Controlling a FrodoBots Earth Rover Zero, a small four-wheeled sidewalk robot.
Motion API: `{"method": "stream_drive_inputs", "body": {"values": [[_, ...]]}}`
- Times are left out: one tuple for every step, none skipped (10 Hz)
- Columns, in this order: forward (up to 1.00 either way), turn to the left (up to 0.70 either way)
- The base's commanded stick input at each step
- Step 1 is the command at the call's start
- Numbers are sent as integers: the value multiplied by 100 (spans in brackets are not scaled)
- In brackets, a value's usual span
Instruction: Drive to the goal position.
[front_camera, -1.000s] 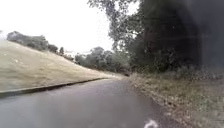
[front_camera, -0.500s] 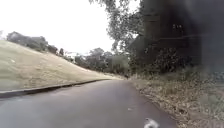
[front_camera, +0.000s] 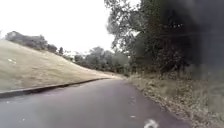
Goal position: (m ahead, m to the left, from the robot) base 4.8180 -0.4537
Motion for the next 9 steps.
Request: {"method": "stream_drive_inputs", "body": {"values": [[70,0],[70,0],[70,0],[70,0],[70,0],[70,0],[70,0],[70,0],[70,0]]}}
